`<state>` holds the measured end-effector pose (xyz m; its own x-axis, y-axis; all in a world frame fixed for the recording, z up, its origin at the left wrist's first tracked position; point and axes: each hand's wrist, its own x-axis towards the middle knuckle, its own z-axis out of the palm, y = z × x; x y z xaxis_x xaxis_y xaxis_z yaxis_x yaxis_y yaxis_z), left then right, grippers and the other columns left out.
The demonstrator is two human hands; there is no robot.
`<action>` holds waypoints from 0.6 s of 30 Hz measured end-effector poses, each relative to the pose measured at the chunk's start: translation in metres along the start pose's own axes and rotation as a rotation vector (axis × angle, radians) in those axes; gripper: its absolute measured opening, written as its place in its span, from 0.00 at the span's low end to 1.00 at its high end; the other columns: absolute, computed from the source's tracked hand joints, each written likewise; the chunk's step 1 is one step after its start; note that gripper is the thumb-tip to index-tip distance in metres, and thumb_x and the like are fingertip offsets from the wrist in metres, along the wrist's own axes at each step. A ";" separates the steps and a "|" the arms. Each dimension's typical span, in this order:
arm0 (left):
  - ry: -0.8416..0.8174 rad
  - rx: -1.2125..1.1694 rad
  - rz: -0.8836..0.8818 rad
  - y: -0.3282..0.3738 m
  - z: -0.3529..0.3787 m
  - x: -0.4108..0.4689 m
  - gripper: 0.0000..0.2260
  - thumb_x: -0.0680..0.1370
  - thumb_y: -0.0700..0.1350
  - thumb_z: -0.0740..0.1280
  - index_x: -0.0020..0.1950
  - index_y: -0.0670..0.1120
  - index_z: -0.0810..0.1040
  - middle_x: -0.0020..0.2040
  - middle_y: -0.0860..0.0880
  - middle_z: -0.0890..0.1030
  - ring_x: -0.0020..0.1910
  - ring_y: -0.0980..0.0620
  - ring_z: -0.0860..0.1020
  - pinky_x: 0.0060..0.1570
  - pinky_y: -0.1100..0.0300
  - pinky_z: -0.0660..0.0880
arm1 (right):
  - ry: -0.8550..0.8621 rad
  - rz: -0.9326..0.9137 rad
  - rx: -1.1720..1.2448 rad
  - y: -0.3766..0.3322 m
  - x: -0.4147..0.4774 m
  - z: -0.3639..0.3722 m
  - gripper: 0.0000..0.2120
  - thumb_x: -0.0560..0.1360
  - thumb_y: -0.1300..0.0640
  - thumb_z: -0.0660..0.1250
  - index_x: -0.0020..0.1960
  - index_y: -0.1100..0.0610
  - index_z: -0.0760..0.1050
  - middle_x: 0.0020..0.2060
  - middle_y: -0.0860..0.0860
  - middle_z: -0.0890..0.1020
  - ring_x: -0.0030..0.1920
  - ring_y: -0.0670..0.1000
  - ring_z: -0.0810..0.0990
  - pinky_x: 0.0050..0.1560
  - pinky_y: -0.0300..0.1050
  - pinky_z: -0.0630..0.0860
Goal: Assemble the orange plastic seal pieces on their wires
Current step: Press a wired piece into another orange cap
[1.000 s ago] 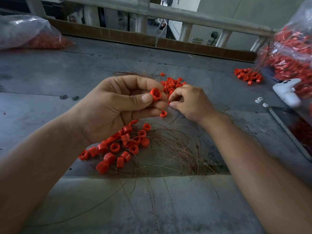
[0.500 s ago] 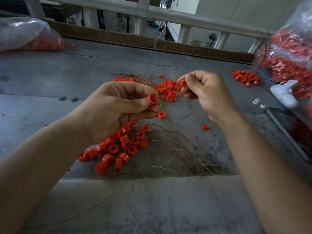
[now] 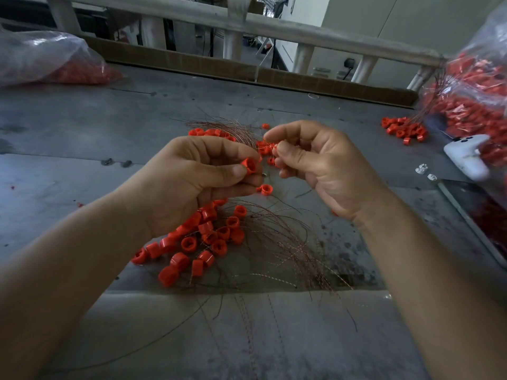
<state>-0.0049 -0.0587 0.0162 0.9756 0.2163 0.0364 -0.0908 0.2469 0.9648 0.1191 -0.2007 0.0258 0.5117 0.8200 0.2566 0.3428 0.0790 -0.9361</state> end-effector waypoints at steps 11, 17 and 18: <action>0.107 0.039 0.058 -0.001 0.003 0.001 0.12 0.62 0.35 0.65 0.44 0.40 0.79 0.36 0.46 0.83 0.35 0.53 0.83 0.35 0.66 0.78 | 0.066 -0.191 -0.221 -0.002 -0.004 0.024 0.12 0.68 0.66 0.71 0.43 0.50 0.76 0.37 0.45 0.79 0.38 0.43 0.79 0.40 0.39 0.79; 0.125 0.115 0.099 -0.004 0.005 0.001 0.10 0.62 0.37 0.66 0.42 0.42 0.78 0.33 0.47 0.83 0.33 0.53 0.82 0.35 0.66 0.78 | 0.120 -0.231 -0.279 -0.001 -0.005 0.027 0.13 0.66 0.66 0.72 0.42 0.49 0.76 0.37 0.46 0.81 0.38 0.47 0.81 0.40 0.41 0.80; 0.130 0.142 0.111 -0.004 0.005 0.001 0.10 0.62 0.37 0.66 0.41 0.43 0.79 0.33 0.47 0.83 0.33 0.53 0.82 0.35 0.67 0.78 | 0.128 -0.241 -0.293 -0.001 -0.006 0.027 0.12 0.66 0.65 0.72 0.42 0.49 0.76 0.37 0.45 0.81 0.38 0.46 0.82 0.41 0.40 0.79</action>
<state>-0.0027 -0.0643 0.0140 0.9262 0.3574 0.1196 -0.1586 0.0816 0.9840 0.0946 -0.1900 0.0185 0.4768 0.7192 0.5054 0.6655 0.0802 -0.7421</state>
